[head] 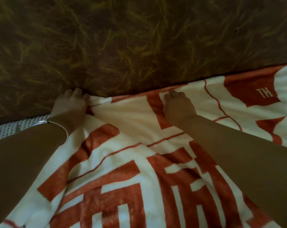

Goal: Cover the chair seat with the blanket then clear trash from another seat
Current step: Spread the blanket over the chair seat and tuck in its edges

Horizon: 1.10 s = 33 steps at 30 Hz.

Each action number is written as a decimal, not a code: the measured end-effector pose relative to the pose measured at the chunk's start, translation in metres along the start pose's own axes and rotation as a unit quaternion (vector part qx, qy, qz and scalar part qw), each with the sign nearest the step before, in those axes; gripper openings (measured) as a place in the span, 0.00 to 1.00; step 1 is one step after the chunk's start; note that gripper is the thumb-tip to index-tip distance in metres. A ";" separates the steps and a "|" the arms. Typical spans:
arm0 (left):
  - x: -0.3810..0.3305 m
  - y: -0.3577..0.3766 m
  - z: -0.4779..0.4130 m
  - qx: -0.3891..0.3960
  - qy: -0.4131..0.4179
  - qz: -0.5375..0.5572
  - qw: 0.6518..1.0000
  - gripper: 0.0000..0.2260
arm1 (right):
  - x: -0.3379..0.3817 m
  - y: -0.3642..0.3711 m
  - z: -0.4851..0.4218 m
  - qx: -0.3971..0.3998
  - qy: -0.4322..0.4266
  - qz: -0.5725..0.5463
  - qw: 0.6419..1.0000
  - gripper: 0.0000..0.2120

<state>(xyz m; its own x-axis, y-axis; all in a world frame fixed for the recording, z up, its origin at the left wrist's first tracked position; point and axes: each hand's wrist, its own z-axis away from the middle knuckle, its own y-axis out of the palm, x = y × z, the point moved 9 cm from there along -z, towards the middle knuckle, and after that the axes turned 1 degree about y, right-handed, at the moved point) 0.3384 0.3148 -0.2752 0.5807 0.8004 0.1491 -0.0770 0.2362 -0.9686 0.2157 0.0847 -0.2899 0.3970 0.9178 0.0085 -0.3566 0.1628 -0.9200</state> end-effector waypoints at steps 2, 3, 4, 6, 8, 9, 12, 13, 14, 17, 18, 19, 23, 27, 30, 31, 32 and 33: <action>-0.006 0.009 0.006 0.008 0.019 -0.021 1.000 0.12 | -0.001 0.004 -0.004 0.017 0.011 0.021 1.000 0.20; -0.006 0.012 0.010 0.018 0.014 -0.029 0.999 0.13 | -0.003 0.007 -0.006 0.030 0.019 0.026 0.999 0.21; -0.005 0.015 0.014 0.028 0.011 -0.038 0.999 0.15 | -0.004 0.010 -0.007 0.045 0.027 0.028 0.998 0.23; 0.001 0.023 0.022 0.061 0.008 -0.052 0.997 0.20 | -0.006 0.015 -0.009 0.067 0.038 0.041 0.996 0.25; 0.015 0.033 0.029 0.135 -0.016 -0.042 0.990 0.24 | -0.005 0.016 -0.008 0.077 0.048 0.049 0.995 0.26; 0.022 0.036 0.030 0.157 -0.027 -0.012 0.987 0.24 | -0.002 0.013 -0.006 0.074 0.053 0.049 0.995 0.25; 0.030 0.031 0.027 0.130 -0.033 0.171 0.976 0.21 | 0.030 -0.003 0.005 0.033 0.006 0.035 0.999 0.22; 0.034 0.026 0.028 0.109 -0.051 0.224 0.967 0.20 | 0.048 -0.007 0.012 0.024 -0.033 0.034 0.999 0.21; 0.043 0.024 0.031 0.094 -0.088 0.270 0.954 0.20 | 0.070 -0.010 0.019 0.018 -0.077 0.031 0.996 0.21; 0.068 0.012 0.044 0.050 -0.118 0.266 0.955 0.15 | 0.136 -0.009 0.038 0.018 -0.181 -0.011 0.983 0.21; 0.076 0.007 0.051 0.033 -0.113 0.287 0.951 0.10 | 0.160 -0.011 0.046 0.013 -0.210 -0.032 0.977 0.22; 0.080 0.010 0.057 0.049 -0.098 0.297 0.948 0.07 | 0.180 -0.013 0.053 0.005 -0.237 -0.055 0.970 0.23; 0.132 0.049 0.114 0.244 -0.123 0.237 0.932 0.14 | 0.259 -0.013 0.092 -0.003 -0.348 -0.071 0.935 0.29; 0.164 0.088 0.177 0.447 -0.032 0.149 0.882 0.22 | 0.329 -0.006 0.120 -0.028 -0.419 -0.030 0.907 0.16; 0.168 0.089 0.217 0.510 0.010 0.117 0.852 0.22 | 0.367 -0.016 0.132 -0.071 -0.421 -0.022 0.904 0.12; 0.172 0.086 0.225 0.495 0.015 0.112 0.861 0.19 | 0.383 -0.010 0.135 -0.038 -0.412 -0.018 0.910 0.13; 0.170 0.083 0.226 0.469 0.018 0.124 0.874 0.16 | 0.388 0.000 0.135 0.022 -0.397 -0.013 0.917 0.14; 0.167 0.081 0.225 0.449 0.010 0.133 0.884 0.14 | 0.392 0.011 0.137 0.079 -0.386 -0.001 0.919 0.16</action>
<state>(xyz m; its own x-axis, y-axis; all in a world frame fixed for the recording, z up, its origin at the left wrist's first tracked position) 0.2465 0.5921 -0.2842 0.4584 0.8857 -0.0731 -0.8199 0.3897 -0.4193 0.2517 0.4962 -0.2434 -0.2982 0.8911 0.3420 -0.4997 0.1596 -0.8514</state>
